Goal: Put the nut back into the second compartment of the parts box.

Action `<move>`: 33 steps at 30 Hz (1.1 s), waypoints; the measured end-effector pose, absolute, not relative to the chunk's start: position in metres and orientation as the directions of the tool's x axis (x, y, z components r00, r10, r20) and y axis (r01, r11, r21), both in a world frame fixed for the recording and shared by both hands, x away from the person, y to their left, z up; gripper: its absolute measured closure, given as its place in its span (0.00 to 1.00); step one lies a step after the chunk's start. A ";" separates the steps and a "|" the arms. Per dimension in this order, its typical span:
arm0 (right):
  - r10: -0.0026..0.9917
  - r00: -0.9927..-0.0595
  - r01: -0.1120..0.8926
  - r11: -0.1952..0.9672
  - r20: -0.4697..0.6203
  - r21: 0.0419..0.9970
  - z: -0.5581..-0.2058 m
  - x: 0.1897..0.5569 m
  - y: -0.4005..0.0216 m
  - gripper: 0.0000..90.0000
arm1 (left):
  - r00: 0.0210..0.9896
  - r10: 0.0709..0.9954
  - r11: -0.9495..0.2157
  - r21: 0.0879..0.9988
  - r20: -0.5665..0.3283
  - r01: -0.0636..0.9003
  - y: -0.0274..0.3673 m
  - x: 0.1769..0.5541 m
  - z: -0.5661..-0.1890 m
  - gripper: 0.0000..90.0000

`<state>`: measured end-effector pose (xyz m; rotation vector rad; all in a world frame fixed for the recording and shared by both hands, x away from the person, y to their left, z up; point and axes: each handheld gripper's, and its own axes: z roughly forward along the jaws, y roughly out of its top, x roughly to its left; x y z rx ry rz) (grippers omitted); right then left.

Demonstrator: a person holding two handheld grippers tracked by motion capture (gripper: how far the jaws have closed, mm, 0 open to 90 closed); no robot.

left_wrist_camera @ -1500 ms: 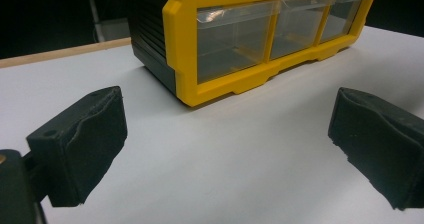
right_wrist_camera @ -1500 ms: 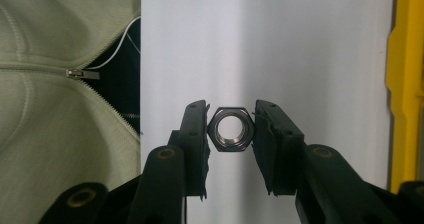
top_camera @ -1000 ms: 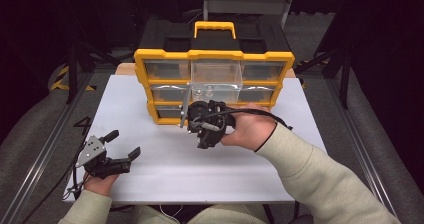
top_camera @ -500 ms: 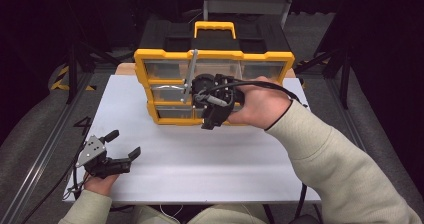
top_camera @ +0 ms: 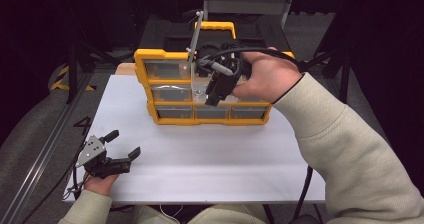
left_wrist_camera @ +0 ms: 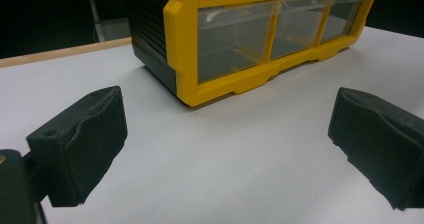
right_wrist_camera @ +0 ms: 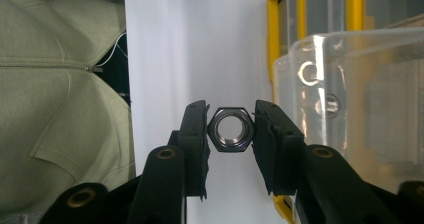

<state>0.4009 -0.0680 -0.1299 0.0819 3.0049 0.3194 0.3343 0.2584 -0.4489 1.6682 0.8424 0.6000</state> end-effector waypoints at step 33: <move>0.167 -0.980 0.139 0.961 -0.105 0.237 -0.142 0.480 -0.101 0.75 | 0.619 0.785 -0.130 0.967 -0.036 0.221 0.259 0.335 -0.450 0.03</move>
